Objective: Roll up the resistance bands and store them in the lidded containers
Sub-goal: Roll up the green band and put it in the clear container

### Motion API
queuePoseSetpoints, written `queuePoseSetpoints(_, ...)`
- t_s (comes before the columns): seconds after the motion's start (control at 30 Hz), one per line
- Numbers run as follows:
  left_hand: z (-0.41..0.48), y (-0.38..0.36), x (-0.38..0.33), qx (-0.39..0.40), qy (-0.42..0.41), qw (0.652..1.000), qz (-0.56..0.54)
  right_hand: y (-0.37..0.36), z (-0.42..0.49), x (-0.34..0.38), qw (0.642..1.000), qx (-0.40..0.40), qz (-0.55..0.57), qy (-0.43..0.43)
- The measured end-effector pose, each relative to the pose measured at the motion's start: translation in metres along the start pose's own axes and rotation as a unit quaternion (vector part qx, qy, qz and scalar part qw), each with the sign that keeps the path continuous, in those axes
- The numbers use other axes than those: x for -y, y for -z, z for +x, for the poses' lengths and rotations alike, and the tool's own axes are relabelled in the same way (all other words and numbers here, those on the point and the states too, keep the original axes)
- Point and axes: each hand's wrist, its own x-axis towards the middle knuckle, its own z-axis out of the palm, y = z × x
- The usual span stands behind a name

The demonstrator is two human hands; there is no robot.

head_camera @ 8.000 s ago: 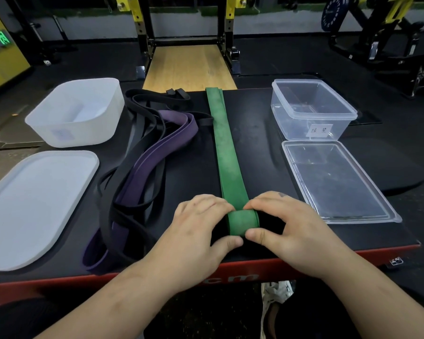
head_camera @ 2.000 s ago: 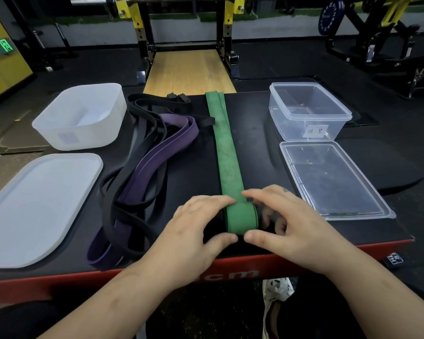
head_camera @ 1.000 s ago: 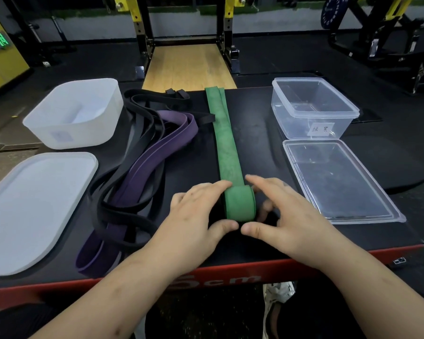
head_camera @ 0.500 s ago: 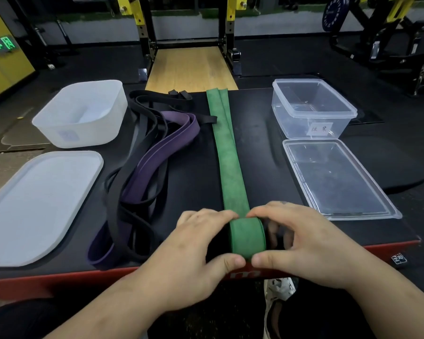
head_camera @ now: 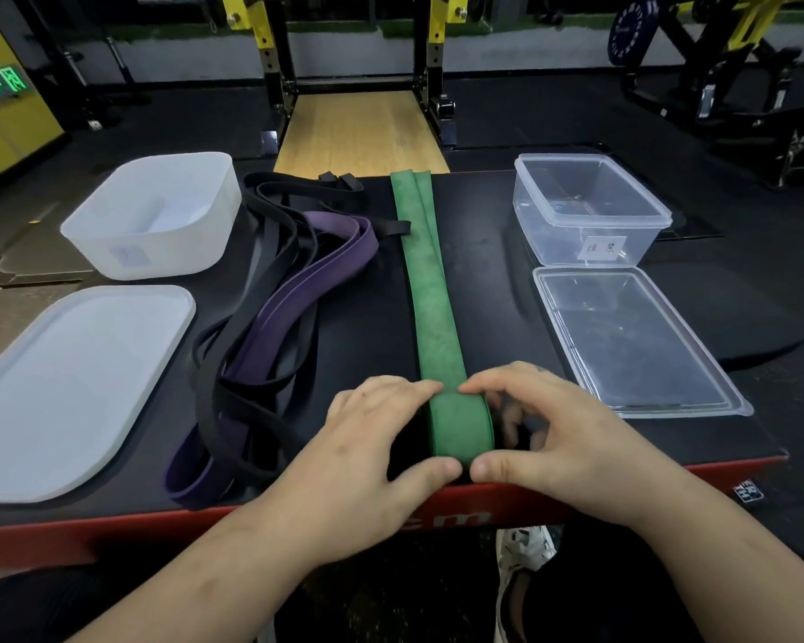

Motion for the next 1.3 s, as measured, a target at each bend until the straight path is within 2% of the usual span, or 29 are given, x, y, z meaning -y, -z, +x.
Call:
queuePoseSetpoints(0.53, 0.012, 0.0, 0.002, -0.027, 0.003, 1.0, 0.002, -0.001, 0.003, -0.002, 1.0, -0.024, -0.006, -0.002)
queuePoseSetpoints(1.1, 0.027, 0.001, 0.001, 0.03, 0.042, 0.999, -0.003, -0.002, 0.018, -0.005, 0.999, -0.031, -0.024, -0.037)
queuePoseSetpoints(1.3, 0.027, 0.005, -0.001, 0.022, 0.034, 0.999, -0.005, 0.003, 0.016, -0.005, 0.999, -0.034, -0.033, -0.007)
